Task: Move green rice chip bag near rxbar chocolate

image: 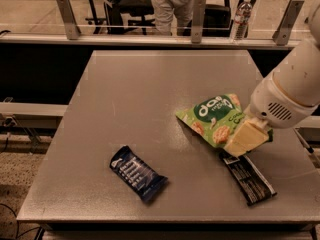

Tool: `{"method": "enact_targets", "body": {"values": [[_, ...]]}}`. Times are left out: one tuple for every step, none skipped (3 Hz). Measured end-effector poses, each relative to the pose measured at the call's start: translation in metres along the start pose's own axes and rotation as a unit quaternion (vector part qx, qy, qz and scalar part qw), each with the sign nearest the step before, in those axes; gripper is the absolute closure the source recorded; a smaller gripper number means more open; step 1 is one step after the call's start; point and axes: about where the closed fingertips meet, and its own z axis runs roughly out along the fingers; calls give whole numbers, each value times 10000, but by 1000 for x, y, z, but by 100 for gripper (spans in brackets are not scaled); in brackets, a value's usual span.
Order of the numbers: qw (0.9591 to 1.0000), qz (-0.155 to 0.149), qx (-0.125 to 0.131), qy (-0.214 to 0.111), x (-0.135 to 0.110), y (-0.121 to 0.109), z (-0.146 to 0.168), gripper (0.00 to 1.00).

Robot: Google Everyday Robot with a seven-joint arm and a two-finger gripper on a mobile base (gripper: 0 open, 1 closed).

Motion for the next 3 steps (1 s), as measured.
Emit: {"method": "enact_targets", "body": {"values": [[10000, -13, 18, -5, -1, 1, -1, 13], [10000, -18, 34, -9, -1, 1, -3, 0], [10000, -18, 34, -10, -1, 1, -3, 0]]}}
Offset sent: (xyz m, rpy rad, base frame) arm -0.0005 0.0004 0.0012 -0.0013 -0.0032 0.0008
